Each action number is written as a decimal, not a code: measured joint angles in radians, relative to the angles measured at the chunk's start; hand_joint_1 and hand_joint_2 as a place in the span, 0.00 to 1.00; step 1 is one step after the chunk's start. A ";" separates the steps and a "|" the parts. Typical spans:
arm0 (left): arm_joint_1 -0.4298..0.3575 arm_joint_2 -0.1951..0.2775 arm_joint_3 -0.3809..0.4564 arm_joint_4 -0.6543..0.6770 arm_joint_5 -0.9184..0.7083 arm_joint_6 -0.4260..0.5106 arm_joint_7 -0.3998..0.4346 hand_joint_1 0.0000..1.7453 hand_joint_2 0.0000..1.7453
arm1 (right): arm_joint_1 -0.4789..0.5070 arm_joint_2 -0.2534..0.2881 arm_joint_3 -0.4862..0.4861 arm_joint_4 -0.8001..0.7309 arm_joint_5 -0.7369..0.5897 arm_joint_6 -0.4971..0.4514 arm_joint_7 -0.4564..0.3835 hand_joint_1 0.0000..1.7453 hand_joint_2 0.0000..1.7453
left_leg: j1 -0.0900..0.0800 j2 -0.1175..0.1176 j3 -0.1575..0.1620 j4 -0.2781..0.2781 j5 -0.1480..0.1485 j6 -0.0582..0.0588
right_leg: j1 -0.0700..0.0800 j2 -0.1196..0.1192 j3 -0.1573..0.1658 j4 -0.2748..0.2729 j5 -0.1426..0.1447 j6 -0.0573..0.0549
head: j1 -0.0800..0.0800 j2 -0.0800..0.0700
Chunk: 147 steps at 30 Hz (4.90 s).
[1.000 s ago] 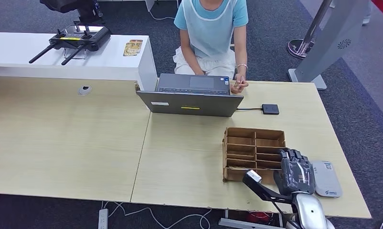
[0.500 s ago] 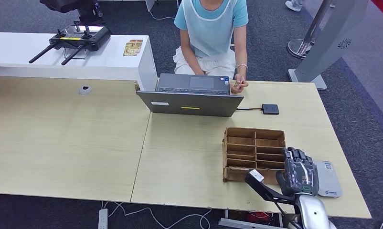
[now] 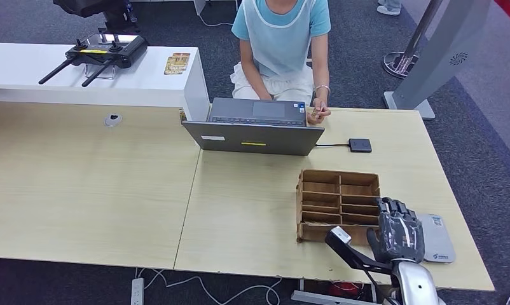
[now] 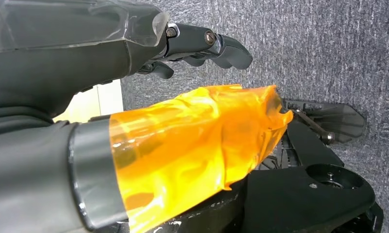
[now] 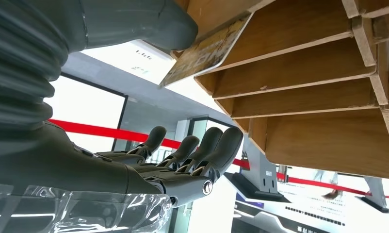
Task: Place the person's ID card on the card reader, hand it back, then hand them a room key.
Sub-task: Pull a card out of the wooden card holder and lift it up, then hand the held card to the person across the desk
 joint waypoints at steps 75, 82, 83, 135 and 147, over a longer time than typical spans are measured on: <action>-0.001 0.002 0.000 0.000 0.002 -0.006 -0.003 0.00 0.00 | 0.021 -0.001 -0.093 -0.104 -0.535 0.015 -0.336 0.89 1.00 | 0.000 0.000 0.000 0.000 0.000 0.000 | 0.000 0.000 0.000 0.000 0.000 0.000 | 0.000 0.000; -0.001 0.002 0.000 0.000 0.002 -0.010 -0.011 0.00 0.00 | 0.022 -0.035 -0.103 -0.151 -0.655 0.035 -0.411 0.91 1.00 | 0.000 0.000 0.000 0.000 0.000 0.000 | 0.000 0.000 0.000 0.000 0.000 0.000 | 0.000 0.000; -0.001 0.003 0.000 0.000 0.002 -0.011 -0.012 0.00 0.00 | 0.018 -0.039 -0.104 -0.155 -0.665 0.037 -0.418 0.92 1.00 | 0.000 0.000 0.000 0.000 0.000 0.000 | 0.000 0.000 0.000 0.000 0.000 0.000 | 0.000 0.000; -0.008 0.031 -0.027 0.000 -0.073 -0.053 -0.032 0.00 0.00 | -1.157 -0.089 0.269 0.639 -0.831 0.217 -0.354 1.00 1.00 | 0.000 0.000 -0.001 0.000 0.001 -0.001 | 0.000 0.001 0.000 0.002 0.001 0.000 | 0.000 0.000; -0.008 0.037 -0.049 0.000 -0.094 -0.065 -0.035 0.00 0.00 | -1.293 0.024 0.305 0.952 -0.841 0.214 -0.308 1.00 1.00 | 0.000 0.000 -0.001 0.000 0.002 -0.001 | 0.000 0.001 -0.001 0.001 0.001 0.000 | 0.000 0.000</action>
